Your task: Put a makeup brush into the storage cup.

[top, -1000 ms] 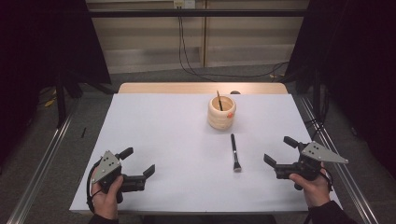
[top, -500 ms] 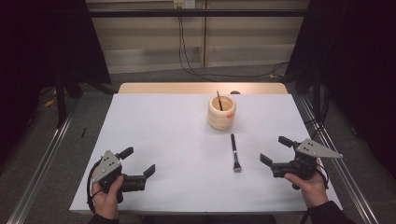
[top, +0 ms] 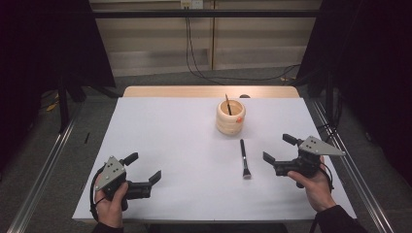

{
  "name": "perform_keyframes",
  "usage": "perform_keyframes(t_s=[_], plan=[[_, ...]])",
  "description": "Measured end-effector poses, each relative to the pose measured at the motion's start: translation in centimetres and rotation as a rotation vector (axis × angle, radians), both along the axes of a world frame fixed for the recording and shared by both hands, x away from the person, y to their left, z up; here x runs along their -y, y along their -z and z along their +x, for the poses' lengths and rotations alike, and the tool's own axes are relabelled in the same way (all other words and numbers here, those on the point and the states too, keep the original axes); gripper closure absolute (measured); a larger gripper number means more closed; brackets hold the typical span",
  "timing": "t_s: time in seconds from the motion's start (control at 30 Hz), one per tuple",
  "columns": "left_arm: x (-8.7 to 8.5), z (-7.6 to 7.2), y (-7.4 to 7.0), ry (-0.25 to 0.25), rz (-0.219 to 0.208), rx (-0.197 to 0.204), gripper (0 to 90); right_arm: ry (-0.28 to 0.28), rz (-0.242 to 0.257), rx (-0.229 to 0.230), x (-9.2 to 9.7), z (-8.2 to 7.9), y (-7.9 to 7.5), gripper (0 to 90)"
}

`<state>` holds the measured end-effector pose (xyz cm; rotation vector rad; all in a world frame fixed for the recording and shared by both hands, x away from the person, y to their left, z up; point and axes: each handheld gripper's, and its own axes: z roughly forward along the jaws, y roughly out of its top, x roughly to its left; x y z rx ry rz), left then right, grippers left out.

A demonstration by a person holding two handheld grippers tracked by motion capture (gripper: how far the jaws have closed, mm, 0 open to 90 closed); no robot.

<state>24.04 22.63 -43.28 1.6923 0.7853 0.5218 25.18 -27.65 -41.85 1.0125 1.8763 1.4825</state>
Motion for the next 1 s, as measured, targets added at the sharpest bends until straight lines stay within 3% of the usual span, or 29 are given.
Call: perform_keyframes(t_s=[0.23, 0.63, 0.87, 1.0], plan=[[0.1, 0.1, 0.0, 0.003, 0.006, -0.001, 0.8, 0.008, 0.016, 0.007, -0.6, 1.3, -0.2, 1.8], [0.2, 0.1, 0.0, 0.010, 0.005, -0.001, 0.8, -0.021, -0.014, 0.012, -2.1, 3.6, -0.8, 2.9], [0.0, 0.1, 0.0, 0.000, -0.005, -0.001, 0.8, -0.034, -0.028, -0.001, -3.3, 5.3, -1.0, 4.3], [0.0, 0.1, 0.0, 0.003, -0.006, 0.000, 0.8, -0.047, -0.023, -0.035, -3.8, 6.1, -1.3, 5.5]])
